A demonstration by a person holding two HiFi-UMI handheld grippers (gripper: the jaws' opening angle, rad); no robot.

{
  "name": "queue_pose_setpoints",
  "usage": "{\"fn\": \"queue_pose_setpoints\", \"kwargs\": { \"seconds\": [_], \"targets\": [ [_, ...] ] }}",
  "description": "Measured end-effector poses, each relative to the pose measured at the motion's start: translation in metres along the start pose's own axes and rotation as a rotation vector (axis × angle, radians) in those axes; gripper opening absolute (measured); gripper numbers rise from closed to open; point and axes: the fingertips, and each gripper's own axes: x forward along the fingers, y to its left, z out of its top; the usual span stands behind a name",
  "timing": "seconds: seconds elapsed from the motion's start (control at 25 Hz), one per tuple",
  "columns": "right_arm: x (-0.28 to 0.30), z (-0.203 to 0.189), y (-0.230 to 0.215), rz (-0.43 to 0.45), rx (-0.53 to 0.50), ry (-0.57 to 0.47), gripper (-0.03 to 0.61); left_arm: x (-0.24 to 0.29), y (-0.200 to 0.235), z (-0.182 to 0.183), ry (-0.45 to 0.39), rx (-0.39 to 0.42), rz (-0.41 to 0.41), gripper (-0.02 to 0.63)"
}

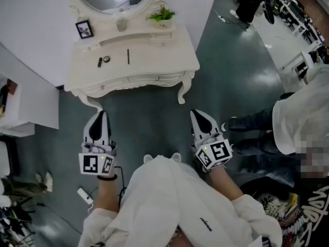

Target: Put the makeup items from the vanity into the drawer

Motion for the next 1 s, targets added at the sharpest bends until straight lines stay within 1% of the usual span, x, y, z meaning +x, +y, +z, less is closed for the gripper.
{"fn": "queue_pose_setpoints", "kwargs": {
  "seconds": [0.24, 0.48, 0.56, 0.68, 1.0],
  "targets": [
    [-0.001, -0.001, 0.005, 0.013, 0.008, 0.001, 0.017, -0.001, -0.001, 0.001, -0.003, 0.002, -0.013, 0.029],
    [0.002, -0.002, 0.017, 0.003, 0.012, 0.003, 0.017, 0.000, 0.002, -0.004, 0.010, -0.036, -0.061, 0.039],
    [0.004, -0.004, 0.022, 0.002, 0.014, 0.005, 0.017, -0.001, 0.006, -0.006, 0.008, -0.042, -0.067, 0.122],
    [0.009, -0.007, 0.030, -0.005, 0.013, 0.008, 0.017, -0.003, 0.012, -0.008, 0.001, -0.032, -0.076, 0.187],
    [0.028, -0.012, 0.059, -0.029, 0.007, 0.028, 0.017, -0.006, 0.040, -0.016, 0.002, -0.020, -0.106, 0.289]
  ]
}}
